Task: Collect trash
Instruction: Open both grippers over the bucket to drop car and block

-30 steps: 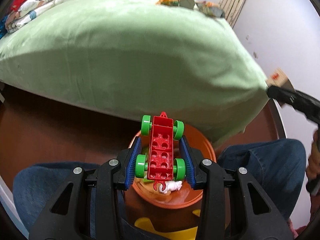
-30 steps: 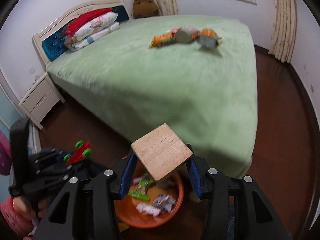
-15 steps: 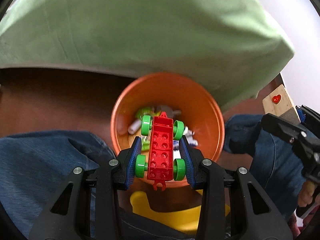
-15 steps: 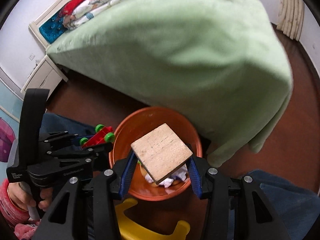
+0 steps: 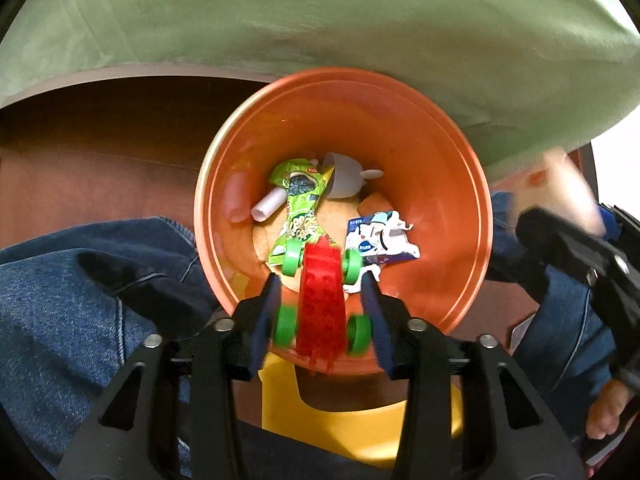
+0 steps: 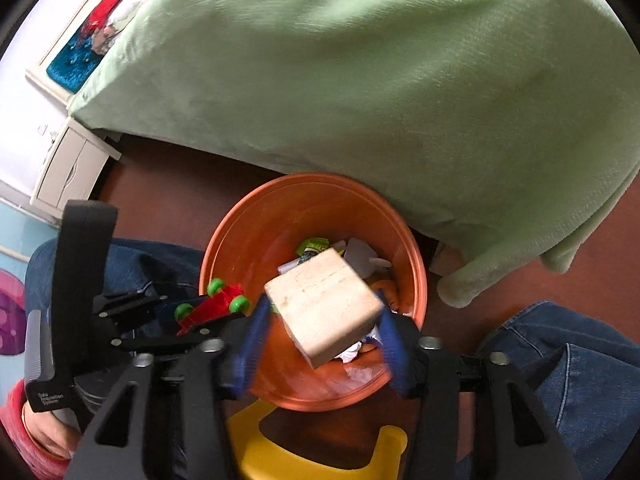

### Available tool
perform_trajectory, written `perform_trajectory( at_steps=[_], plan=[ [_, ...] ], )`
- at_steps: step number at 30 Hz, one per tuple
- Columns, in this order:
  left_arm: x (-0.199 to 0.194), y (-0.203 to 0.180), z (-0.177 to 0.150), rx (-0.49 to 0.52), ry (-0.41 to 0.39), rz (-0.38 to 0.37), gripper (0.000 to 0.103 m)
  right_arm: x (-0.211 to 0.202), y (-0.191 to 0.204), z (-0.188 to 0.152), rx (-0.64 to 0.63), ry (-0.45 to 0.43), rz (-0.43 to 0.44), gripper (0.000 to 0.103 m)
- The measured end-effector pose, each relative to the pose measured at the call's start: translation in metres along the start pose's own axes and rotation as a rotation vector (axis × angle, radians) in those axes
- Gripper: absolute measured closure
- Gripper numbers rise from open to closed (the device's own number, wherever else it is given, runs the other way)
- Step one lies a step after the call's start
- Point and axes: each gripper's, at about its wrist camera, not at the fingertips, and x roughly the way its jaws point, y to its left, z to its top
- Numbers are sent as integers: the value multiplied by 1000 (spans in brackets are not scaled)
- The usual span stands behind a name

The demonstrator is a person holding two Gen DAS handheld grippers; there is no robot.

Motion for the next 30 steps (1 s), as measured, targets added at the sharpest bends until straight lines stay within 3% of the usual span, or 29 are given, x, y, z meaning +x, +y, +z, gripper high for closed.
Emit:
perform_trajectory(
  at_steps=[2,9,22,30],
  plan=[
    [-6,7,1,-21,-18,3,34,-3,-3,0,10,-13,5,31],
    [-12,12,3,-60,-35,-9,31,-14,-11,2,35,-40,6,27],
    [-34,12,3,-42,-110,31,25,-38,-9,5,38,-91,18,25],
    [-66,11,7,-20,-215,44,24,-66,-8,7,41,-160,41,24]
  ],
)
